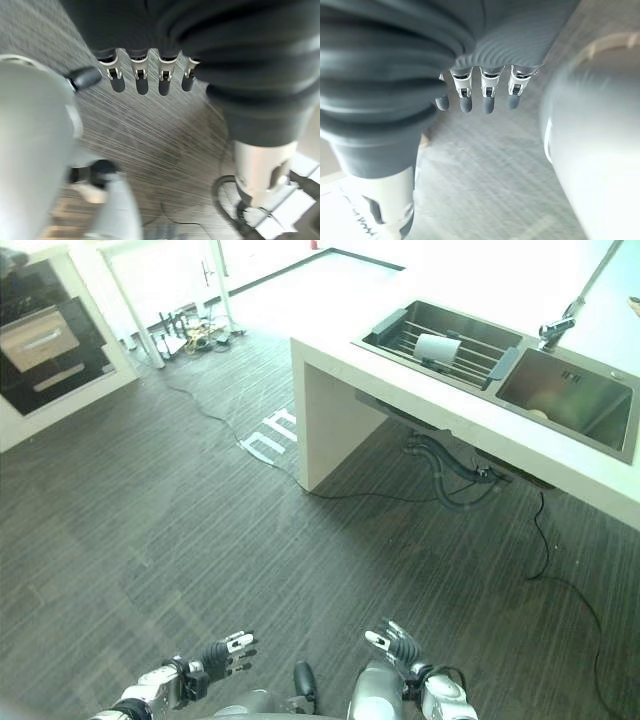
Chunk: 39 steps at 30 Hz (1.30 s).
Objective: Place the dishes in the dishwasher.
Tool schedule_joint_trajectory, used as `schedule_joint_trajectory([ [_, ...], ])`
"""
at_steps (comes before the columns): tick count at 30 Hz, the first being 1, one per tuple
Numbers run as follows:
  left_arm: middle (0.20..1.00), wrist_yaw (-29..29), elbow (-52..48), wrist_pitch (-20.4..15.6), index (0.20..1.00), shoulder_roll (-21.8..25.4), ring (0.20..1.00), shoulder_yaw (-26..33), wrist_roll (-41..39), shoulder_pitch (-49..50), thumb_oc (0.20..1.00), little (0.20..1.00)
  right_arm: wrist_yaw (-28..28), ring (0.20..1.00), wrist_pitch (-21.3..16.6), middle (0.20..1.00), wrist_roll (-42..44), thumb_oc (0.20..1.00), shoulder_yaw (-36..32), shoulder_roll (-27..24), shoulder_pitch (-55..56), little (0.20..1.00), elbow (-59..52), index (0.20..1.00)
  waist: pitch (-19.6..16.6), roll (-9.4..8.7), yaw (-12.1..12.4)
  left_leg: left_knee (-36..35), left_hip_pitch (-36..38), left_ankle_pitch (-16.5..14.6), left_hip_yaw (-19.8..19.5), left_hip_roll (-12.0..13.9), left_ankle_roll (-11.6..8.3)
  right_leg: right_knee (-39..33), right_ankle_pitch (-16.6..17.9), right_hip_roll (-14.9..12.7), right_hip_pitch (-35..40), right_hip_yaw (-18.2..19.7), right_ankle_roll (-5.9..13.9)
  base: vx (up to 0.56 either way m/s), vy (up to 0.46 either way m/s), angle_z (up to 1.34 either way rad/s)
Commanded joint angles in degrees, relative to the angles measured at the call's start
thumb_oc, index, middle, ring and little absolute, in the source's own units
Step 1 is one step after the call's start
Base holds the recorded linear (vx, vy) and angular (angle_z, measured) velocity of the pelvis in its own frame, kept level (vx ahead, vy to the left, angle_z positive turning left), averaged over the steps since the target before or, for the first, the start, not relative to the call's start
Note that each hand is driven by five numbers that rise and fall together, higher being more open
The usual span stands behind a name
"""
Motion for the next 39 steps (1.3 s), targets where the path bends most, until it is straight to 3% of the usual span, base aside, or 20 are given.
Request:
schedule_joint_trajectory([
  [1,1.0,0.0,-0.2,-2.1,1.0,-0.2,1.0,2.1,1.1,-1.4,1.0,1.0,-1.1,1.0,-2.0,1.0,0.9,1.0,-1.1,-2.3,-1.5,1.0,0.9,1.0,2.9,-0.62,-0.9,0.6,1.1,-3.5,-2.1,5.0,-6.15,-20.1,4.3,4.2,10.6,0.5,-0.31,0.21,-0.046,0.11],
  [3,1.0,1.0,-0.2,-3.4,1.0,-0.3,1.0,2.4,0.3,-1.0,1.0,1.0,-0.3,1.0,-1.7,1.0,2.3,1.0,-1.5,-2.5,-1.5,1.0,1.6,1.0,3.0,-1.35,-1.4,0.6,2.9,-4.8,-0.8,4.9,-6.48,-29.6,7.9,3.8,9.8,-1.0,0.42,0.24,-0.078,0.11],
  [4,1.0,3.8,-0.7,-3.7,1.0,-0.5,1.0,2.7,-0.1,-0.6,1.0,1.0,0.5,1.0,-1.5,1.0,2.0,1.0,-2.4,-2.6,-1.4,1.0,2.1,1.0,3.1,-1.92,-2.1,0.6,4.7,-6.8,-0.5,4.3,-6.25,-35.2,12.6,2.9,8.0,-1.0,2.26,0.24,-0.078,-0.21],
  [7,1.0,9.1,-1.2,-3.2,1.0,-1.7,1.0,3.0,0.1,-0.1,1.0,1.0,1.2,1.0,-0.7,1.0,0.8,1.0,-4.2,-2.3,0.0,1.0,2.1,1.0,2.7,-2.08,-3.2,1.5,7.5,-10.2,-0.9,3.6,-5.62,-38.3,16.5,1.3,6.1,-1.4,3.48,0.34,-0.134,-0.04],
  [12,1.0,12.3,-0.9,-1.5,1.0,-2.8,1.0,2.9,1.5,0.3,1.0,1.0,1.9,1.0,-0.9,1.0,1.3,1.0,-3.5,-1.6,0.3,1.0,2.9,1.0,0.7,-2.0,-3.2,6.0,8.5,-12.6,0.1,4.5,-6.11,-37.9,13.0,1.6,9.1,-3.6,1.43,0.3,-0.261,0.41],
  [16,1.0,12.1,-0.5,-1.1,1.0,-3.6,1.0,3.8,1.4,1.1,1.0,1.0,1.9,1.0,-1.0,1.0,0.5,1.0,-2.2,-2.4,-0.6,1.0,2.4,1.0,-0.9,-0.99,-3.5,13.2,9.1,-14.5,1.2,6.8,-8.5,-36.8,8.5,3.8,11.5,-4.4,-2.55,0.27,-0.241,0.02],
  [17,1.0,12.3,-0.4,-1.2,1.0,-3.8,1.0,4.0,1.2,1.1,1.0,1.0,1.7,1.0,-0.8,1.0,0.6,1.0,-2.0,-2.8,-1.1,1.0,2.4,1.0,-1.2,-0.64,-3.4,17.4,8.5,-12.7,1.4,7.9,-9.97,-36.7,7.1,4.6,12.1,-4.7,-3.93,0.2,-0.309,-0.29],
  [19,1.0,11.5,-0.1,-2.6,1.0,-4.0,1.0,4.9,0.8,1.4,1.0,1.0,2.3,1.0,-0.6,1.0,0.2,1.0,-1.3,-3.9,-1.3,1.0,1.7,1.0,-1.4,-0.55,-2.7,30.4,4.8,-5.9,0.4,11.3,-13.91,-37.9,4.7,6.5,14.7,-4.6,-6.97,0.21,-0.357,-0.23],
  [21,1.0,11.5,-0.4,-3.0,1.0,-4.1,1.0,5.3,1.4,1.6,1.0,1.0,2.2,1.0,-0.2,1.0,0.1,1.0,-1.1,-4.4,-1.3,1.0,1.3,1.0,-1.2,-0.94,-2.2,37.7,1.4,-4.3,-0.4,12.3,-14.7,-38.7,3.8,7.2,16.3,-4.0,-8.07,0.16,-0.252,-0.52],
  [23,1.0,11.4,-0.9,-2.8,1.0,-4.2,1.0,5.5,2.9,1.9,1.0,1.0,1.6,1.0,0.4,1.0,1.0,1.0,-1.1,-5.1,-1.3,1.0,1.7,1.0,-0.5,-1.56,-1.1,44.8,-5.0,-5.6,-1.6,12.7,-13.78,-39.7,3.1,7.7,18.7,-2.5,-8.72,0.2,-0.191,-0.27],
  [25,1.0,11.8,-1.3,-3.5,1.0,-4.3,1.0,5.1,4.2,2.5,1.0,1.0,1.9,1.0,1.0,1.0,0.6,1.0,-0.9,-5.2,-1.7,1.0,2.2,1.0,0.5,-1.83,0.1,40.5,-9.1,-7.7,-3.3,10.2,-11.42,-40.9,3.6,8.0,21.2,0.1,-7.72,0.24,-0.01,-0.5],
  [27,1.0,12.2,-1.6,-3.4,1.0,-4.3,1.0,4.9,3.6,2.6,1.0,1.0,2.0,1.0,1.1,1.0,-0.4,1.0,-1.0,-5.0,-2.2,1.0,3.2,1.0,1.0,-1.77,0.5,31.9,-8.0,-7.9,-4.0,8.7,-10.76,-41.3,3.6,8.2,22.2,2.0,-6.75,0.23,0.113,-0.75],
  [28,1.0,12.5,-1.6,-3.3,1.0,-4.3,1.0,4.9,3.3,2.7,1.0,1.0,1.9,1.0,1.2,1.0,-0.4,1.0,-0.7,-4.9,-2.6,1.0,3.9,1.0,1.1,-1.47,1.1,23.3,-7.5,-6.1,-6.3,6.7,-10.28,-41.4,4.4,8.3,21.9,3.0,-6.34,0.25,0.16,-0.77],
  [29,1.0,12.6,-1.8,-3.2,1.0,-4.2,1.0,5.2,3.3,3.0,1.0,1.0,2.0,1.0,0.8,1.0,-0.5,1.0,-0.2,-4.6,-2.8,1.0,4.8,1.0,1.5,-0.81,2.0,17.0,-7.4,-4.4,-9.8,5.9,-11.23,-41.4,4.0,9.1,22.7,4.7,-5.76,0.22,0.125,-0.69],
  [31,1.0,12.6,-2.1,-2.9,1.0,-4.3,1.0,5.5,3.7,3.3,1.0,1.0,1.8,1.0,0.2,1.0,-0.8,1.0,0.3,-4.1,-3.4,1.0,6.4,1.0,1.9,-0.08,3.7,11.7,-9.8,0.4,-13.2,6.4,-13.26,-42.7,3.4,10.2,24.7,6.8,-5.28,0.25,0.097,-0.74],
  [34,1.0,12.0,-1.7,-2.3,1.0,-4.1,1.0,5.8,4.7,2.6,1.0,1.0,1.6,1.0,-0.6,1.0,-1.1,1.0,-0.5,-3.6,-3.6,1.0,8.2,1.0,1.4,-0.08,3.7,10.9,-10.1,1.0,-9.4,7.4,-12.97,-44.0,3.1,9.7,25.7,6.0,-4.89,0.16,0.1,-0.79],
  [39,1.0,11.6,-0.7,-3.3,1.0,-3.1,1.0,4.8,4.5,1.5,1.0,1.0,0.8,1.0,-1.0,1.0,-1.9,1.0,-0.9,-2.7,-3.3,1.0,9.9,1.0,0.6,1.15,2.7,4.9,-5.6,1.1,-10.7,7.0,-11.44,-41.8,2.5,9.2,23.6,5.5,-4.31,0.15,0.159,-0.28],
])
